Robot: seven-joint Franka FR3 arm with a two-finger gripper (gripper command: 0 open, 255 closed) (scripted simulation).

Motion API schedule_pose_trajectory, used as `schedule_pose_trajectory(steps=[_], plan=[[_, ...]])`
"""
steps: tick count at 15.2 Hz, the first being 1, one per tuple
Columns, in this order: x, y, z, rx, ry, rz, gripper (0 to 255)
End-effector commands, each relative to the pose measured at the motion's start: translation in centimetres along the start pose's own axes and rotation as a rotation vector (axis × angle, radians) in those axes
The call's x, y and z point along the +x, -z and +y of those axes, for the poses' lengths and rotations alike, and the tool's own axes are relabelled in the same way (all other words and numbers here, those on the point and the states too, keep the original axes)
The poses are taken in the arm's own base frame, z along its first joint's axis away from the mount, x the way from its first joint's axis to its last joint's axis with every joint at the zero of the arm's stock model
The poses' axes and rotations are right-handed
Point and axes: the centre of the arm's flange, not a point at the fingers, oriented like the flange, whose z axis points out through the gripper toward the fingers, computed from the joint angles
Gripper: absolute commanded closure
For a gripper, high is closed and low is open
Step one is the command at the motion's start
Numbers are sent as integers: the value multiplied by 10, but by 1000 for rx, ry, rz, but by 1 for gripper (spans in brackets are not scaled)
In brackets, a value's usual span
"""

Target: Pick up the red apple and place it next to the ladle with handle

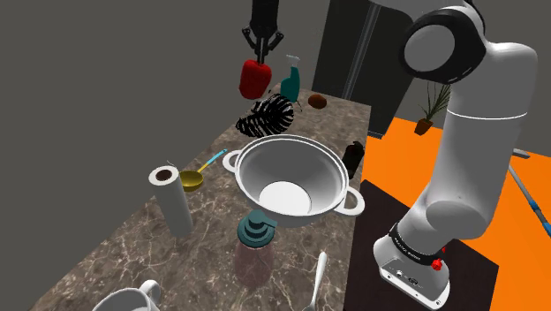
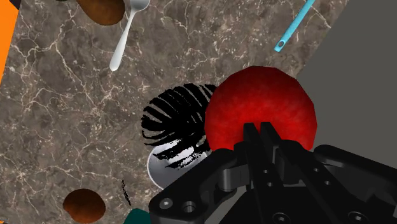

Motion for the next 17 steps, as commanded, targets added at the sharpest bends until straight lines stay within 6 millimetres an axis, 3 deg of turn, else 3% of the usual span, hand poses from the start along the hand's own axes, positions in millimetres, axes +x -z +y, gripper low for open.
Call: schedule_pose_trajectory(steps=[1,6,17], plan=[[-13,0,-23,0,-1,0,255],[-40,-3,-86,0,-1,0,255],[-37,-61,-83,0,-1,0,255]])
